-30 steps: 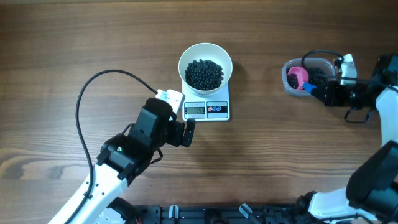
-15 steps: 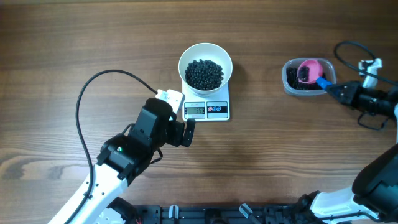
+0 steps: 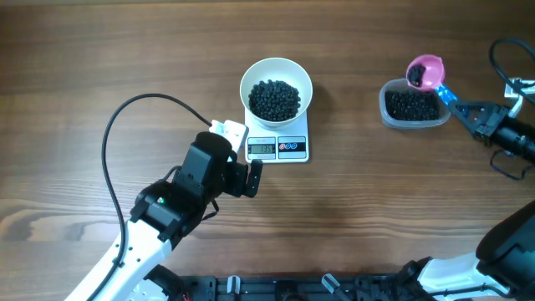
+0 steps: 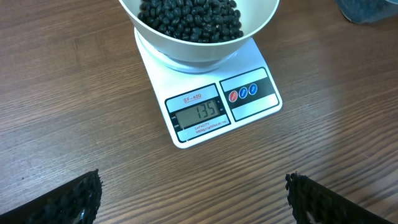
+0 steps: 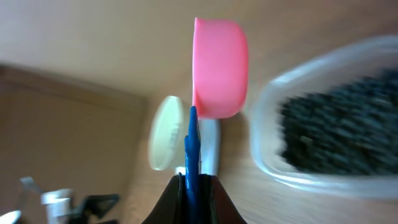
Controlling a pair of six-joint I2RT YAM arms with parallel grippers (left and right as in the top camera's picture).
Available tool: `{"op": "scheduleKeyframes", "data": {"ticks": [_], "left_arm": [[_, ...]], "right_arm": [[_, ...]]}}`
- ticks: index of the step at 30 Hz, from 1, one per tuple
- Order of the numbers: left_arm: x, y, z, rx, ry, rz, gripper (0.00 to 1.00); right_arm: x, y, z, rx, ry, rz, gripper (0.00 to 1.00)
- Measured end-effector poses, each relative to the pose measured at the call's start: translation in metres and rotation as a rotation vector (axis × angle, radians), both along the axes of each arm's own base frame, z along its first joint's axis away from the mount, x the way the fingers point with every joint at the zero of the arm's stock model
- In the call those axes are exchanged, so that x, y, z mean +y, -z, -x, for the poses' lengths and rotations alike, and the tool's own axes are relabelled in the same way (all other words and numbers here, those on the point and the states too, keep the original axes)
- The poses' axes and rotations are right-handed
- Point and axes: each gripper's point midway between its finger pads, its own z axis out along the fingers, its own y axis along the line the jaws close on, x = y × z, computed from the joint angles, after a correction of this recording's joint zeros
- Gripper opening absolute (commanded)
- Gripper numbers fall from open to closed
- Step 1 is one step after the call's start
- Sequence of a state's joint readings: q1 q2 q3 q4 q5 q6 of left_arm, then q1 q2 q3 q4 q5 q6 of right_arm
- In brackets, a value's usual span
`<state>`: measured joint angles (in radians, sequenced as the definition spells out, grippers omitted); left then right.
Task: Scoop item into bowl and weigh 150g on scale
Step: 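Lift the filled scoop and carry it left over the white bowl, then tilt the scoop over the bowl with the right gripper to pour beans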
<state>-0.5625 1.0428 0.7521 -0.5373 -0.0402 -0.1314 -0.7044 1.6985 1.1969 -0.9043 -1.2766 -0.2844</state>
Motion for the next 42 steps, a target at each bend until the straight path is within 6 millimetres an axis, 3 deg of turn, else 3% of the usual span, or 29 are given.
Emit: {"op": "scheduleKeyframes", "data": {"ticks": [6,15,30,37,42], "left_arm": [[0.0,0.0,0.0,0.0,0.0,0.0,1.0],[0.0,0.0,0.0,0.0,0.0,0.0,1.0],[0.0,0.0,0.0,0.0,0.0,0.0,1.0],[0.0,0.0,0.0,0.0,0.0,0.0,1.0],[0.0,0.0,0.0,0.0,0.0,0.0,1.0]], "right_arm": [[0.033,-0.019,-0.005,-0.057,-0.094,-0.102,0.04],[0.119,-0.026,-0.014,-0.122,-0.348,-0.094,0.04],[0.248,0.014,-0.028,-0.21,-0.61,0.285,0.04],[0.266,0.028,-0.029,-0.206,-0.619,0.419,0.04],[0.258,0.014,-0.033,-0.265,-0.578,0.515,0.04]]}}
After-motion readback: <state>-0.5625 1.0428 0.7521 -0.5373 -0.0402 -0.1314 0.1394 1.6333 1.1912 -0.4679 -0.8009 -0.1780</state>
